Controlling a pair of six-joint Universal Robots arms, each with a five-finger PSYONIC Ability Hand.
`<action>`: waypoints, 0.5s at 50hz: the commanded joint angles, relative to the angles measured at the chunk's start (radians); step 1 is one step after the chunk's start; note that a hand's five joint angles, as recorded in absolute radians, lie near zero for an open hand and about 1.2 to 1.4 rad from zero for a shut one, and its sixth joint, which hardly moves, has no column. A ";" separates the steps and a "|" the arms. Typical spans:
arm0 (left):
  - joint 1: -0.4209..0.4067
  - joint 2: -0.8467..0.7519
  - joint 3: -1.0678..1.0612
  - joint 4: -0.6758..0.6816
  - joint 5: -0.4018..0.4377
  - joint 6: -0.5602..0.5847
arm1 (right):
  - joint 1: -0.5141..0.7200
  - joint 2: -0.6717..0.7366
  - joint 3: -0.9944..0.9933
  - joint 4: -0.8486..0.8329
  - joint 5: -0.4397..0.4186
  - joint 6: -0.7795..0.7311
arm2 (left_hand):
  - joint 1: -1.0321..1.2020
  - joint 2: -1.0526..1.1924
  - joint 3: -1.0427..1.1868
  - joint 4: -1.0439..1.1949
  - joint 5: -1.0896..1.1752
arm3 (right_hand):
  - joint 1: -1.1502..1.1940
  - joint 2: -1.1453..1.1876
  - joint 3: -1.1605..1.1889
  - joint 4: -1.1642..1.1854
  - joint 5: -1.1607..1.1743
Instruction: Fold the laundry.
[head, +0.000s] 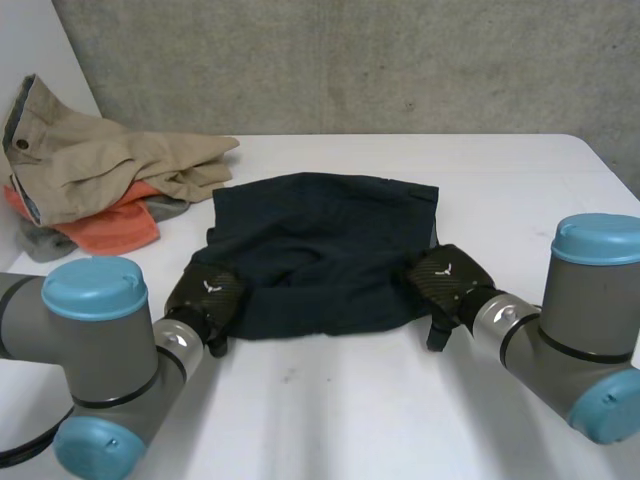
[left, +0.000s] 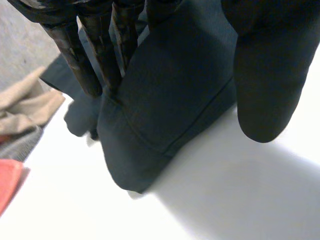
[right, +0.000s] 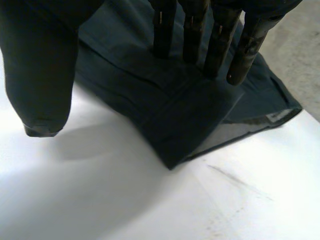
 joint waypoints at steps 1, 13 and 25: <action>-0.006 -0.024 0.019 0.110 0.001 0.104 | 0.000 0.076 -0.075 -0.036 0.041 -0.002 | 0.026 0.036 0.024 0.041 0.044 | 0.141 0.085 0.105 0.110 0.105; -0.011 -0.104 0.100 0.148 0.001 0.128 | 0.007 0.182 -0.184 -0.042 0.044 -0.002 | 0.427 0.438 0.426 0.443 0.446 | 0.469 0.414 0.434 0.439 0.433; -0.011 -0.069 0.122 0.131 -0.004 0.131 | 0.023 0.124 -0.227 -0.077 0.139 -0.007 | 0.974 0.984 0.972 0.989 0.992 | 1.088 1.032 1.052 1.058 1.052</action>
